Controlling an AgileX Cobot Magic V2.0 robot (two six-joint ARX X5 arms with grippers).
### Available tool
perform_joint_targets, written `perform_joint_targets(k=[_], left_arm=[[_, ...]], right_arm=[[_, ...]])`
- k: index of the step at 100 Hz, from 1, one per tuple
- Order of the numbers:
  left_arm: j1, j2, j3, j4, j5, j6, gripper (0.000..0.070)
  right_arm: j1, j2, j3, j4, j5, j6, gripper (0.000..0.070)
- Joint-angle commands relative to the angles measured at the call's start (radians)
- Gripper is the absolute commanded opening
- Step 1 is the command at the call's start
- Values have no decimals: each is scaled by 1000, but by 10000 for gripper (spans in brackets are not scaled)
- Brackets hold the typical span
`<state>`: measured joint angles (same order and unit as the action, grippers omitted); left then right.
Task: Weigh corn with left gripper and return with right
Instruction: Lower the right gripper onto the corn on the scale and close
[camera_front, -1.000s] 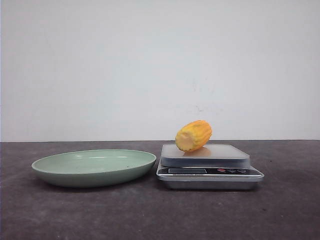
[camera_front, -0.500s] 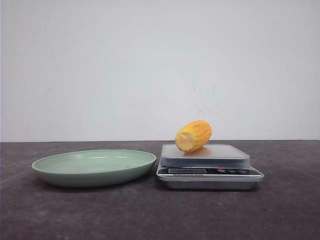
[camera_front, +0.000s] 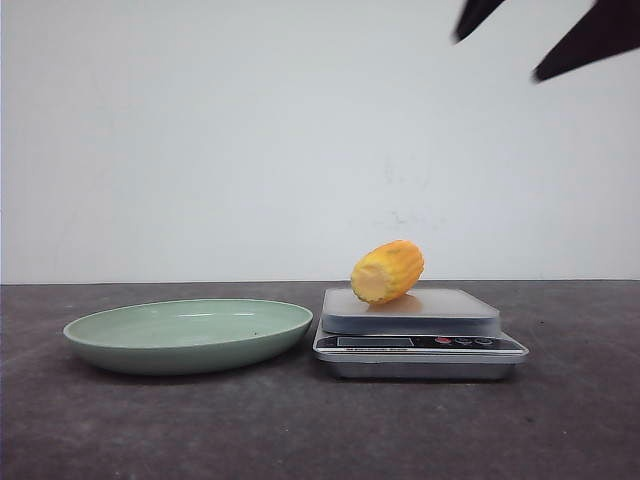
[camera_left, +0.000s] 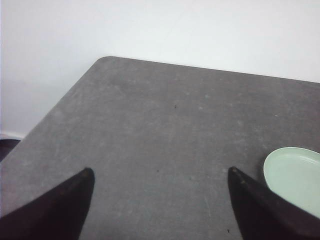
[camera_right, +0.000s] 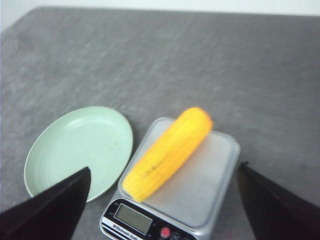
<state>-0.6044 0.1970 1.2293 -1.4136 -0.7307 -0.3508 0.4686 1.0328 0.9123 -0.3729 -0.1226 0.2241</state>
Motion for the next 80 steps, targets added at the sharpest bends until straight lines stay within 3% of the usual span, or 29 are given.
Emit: perform_joint_targets(k=[1, 29, 56, 80], left_arm=[[-5, -5, 11, -4, -2, -29, 512], [-5, -5, 11, -7, 52, -31, 512], [-5, -5, 11, -8, 75, -28, 512], [-5, -5, 11, -20, 77, -28, 512]], right_arm=[[42, 63, 19, 43, 22, 33, 610], [121, 323, 22, 178, 76, 98, 609], [123, 497, 102, 182, 125, 111, 608], [122, 552, 139, 182, 159, 135, 539]])
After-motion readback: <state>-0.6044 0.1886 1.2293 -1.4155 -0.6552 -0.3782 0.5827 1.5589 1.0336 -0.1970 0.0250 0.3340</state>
